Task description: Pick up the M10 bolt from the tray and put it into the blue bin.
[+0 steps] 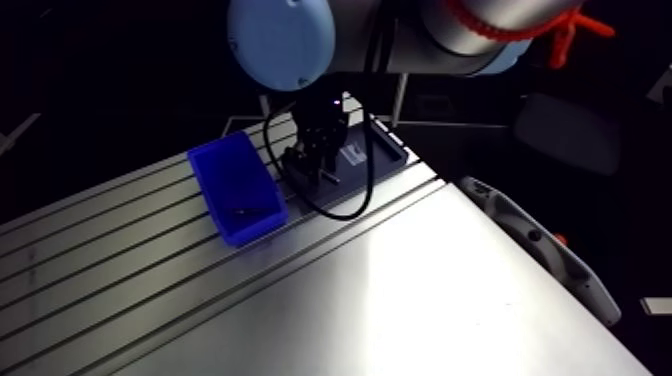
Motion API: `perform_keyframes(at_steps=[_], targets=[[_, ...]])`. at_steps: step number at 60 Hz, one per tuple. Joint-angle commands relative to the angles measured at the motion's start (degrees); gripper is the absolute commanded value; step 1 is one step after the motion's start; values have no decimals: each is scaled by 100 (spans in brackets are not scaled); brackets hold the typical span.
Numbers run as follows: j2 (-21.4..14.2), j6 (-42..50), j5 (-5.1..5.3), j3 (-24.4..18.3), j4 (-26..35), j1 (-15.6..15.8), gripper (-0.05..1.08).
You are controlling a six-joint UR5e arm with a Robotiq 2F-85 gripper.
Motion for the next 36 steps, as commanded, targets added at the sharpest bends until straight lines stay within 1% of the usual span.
perform_keyframes(at_steps=[1,10,13,36], targets=[[3,-1,2,-4,-2,-9,49],[3,8,2,-6,-11,-9,51],[3,8,2,-6,-18,-9,53],[3,-1,2,3,-82,-9,56]])
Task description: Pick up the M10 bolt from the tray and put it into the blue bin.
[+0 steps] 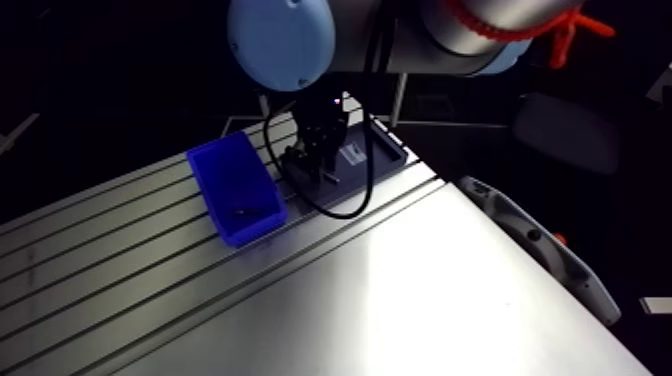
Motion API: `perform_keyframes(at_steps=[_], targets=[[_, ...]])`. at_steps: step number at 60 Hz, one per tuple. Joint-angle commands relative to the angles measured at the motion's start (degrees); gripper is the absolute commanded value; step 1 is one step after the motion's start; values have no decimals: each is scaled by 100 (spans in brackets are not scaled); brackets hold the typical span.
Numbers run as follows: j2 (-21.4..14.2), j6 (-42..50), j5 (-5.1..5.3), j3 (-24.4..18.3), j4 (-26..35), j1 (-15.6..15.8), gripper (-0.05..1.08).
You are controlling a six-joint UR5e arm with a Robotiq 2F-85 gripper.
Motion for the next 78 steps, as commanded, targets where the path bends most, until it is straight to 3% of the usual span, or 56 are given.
perform_keyframes(at_steps=[1,32,78], targets=[[0,-3,0,4,-13,0,56],[0,-10,0,37,-56,0,66],[1,-3,-1,39,-56,0,68]])
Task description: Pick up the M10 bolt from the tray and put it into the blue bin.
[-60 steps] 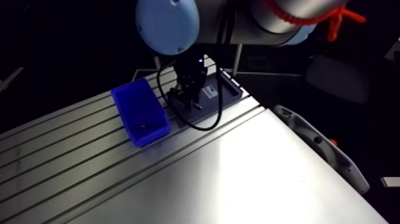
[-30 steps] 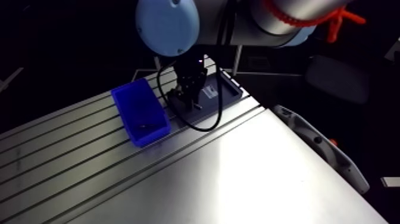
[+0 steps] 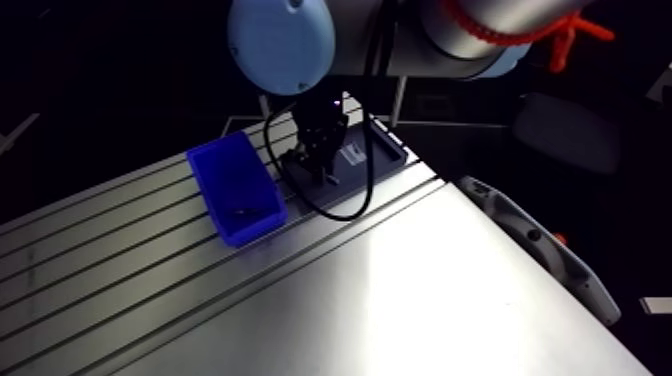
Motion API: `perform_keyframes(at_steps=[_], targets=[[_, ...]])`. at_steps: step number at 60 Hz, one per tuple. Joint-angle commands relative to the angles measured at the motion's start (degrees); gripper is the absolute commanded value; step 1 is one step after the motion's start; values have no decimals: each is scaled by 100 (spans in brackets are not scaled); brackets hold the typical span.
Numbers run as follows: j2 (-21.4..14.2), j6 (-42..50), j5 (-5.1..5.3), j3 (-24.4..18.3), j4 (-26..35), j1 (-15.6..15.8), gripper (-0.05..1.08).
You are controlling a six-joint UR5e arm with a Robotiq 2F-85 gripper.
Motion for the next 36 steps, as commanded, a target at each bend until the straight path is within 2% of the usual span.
perform_keyframes(at_steps=[1,36], targets=[[1,1,6,0,0,0,68],[61,1,-89,0,-139,0,76]])
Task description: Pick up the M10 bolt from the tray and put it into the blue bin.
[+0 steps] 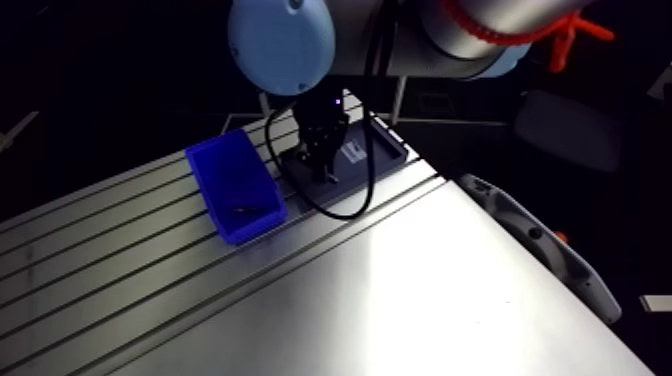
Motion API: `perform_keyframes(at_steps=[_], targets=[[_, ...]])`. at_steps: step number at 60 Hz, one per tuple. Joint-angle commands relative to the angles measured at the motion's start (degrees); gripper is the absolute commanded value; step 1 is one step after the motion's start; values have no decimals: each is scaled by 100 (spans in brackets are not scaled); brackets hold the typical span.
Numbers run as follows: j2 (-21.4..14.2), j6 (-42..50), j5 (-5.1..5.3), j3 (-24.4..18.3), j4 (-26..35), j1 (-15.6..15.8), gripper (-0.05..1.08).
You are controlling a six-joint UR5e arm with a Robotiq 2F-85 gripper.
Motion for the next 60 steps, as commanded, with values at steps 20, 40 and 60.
perform_keyframes(at_steps=[20,40,60], targets=[[3,-1,-35,0,-80,9,81],[-22,0,-35,-33,-80,9,98],[-210,-17,-134,-95,-38,9,107]])
